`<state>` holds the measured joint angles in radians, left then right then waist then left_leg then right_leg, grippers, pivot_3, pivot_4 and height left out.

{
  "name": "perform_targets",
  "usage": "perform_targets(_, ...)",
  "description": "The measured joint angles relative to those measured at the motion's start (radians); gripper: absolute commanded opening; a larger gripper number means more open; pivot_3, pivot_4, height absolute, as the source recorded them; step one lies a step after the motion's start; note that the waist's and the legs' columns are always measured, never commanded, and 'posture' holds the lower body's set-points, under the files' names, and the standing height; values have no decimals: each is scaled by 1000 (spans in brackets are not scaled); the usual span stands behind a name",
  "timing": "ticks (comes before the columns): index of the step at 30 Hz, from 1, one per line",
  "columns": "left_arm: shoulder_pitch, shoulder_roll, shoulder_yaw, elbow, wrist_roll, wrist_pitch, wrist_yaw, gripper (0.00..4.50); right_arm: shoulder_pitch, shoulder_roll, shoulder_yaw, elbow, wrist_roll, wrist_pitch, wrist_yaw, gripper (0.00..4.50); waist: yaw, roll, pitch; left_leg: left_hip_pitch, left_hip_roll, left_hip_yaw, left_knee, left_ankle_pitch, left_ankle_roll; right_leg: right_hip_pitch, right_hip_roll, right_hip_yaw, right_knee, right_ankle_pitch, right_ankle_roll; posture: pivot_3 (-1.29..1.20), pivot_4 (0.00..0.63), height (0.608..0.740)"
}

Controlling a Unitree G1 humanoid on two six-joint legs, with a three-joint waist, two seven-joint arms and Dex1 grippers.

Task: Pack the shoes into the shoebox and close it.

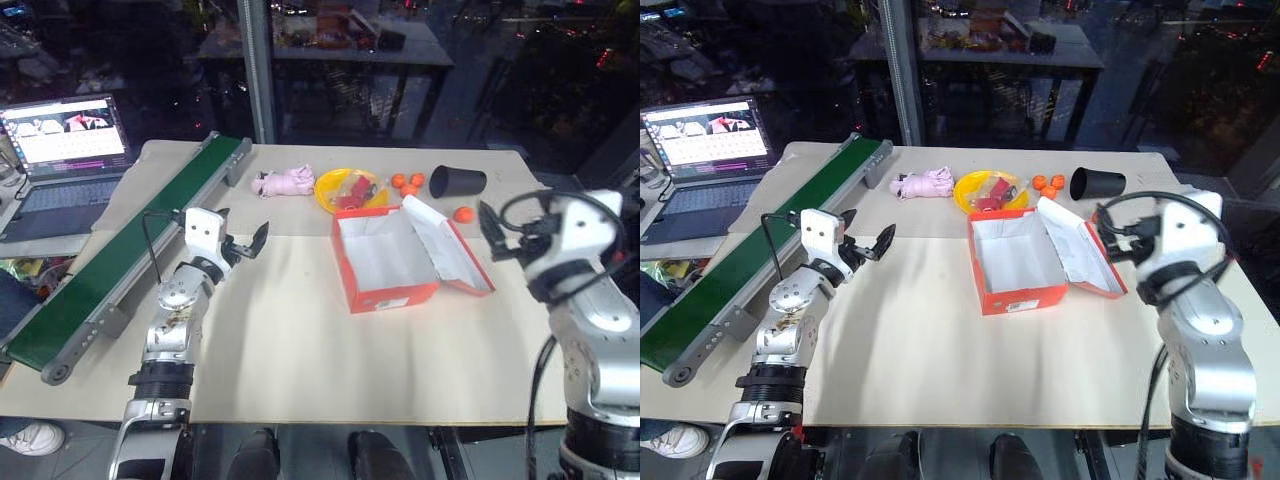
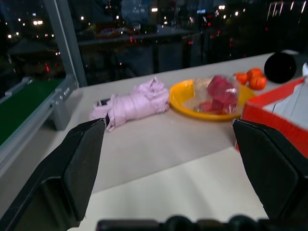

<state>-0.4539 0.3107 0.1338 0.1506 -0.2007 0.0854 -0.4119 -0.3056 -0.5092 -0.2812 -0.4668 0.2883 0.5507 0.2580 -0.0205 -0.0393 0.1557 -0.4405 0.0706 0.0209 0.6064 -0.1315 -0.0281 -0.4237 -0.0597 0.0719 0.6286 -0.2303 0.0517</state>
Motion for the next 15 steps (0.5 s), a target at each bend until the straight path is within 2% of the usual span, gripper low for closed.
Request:
perform_targets(6,114,29,8,-61,-4,27,-17,4500,-35,12,93,27,42,62,66,4469,8,0,0,-1,0,0,2,0,0,0,-1,0,0,1,-2,0,150,740)
perform_targets(15,160,72,31,-109,-23,59,-32,4500,-56,33,151,68,90,100,127,4469,6,0,0,0,0,0,4,0,0,0,-1,0,0,-1,-7,0,150,740)
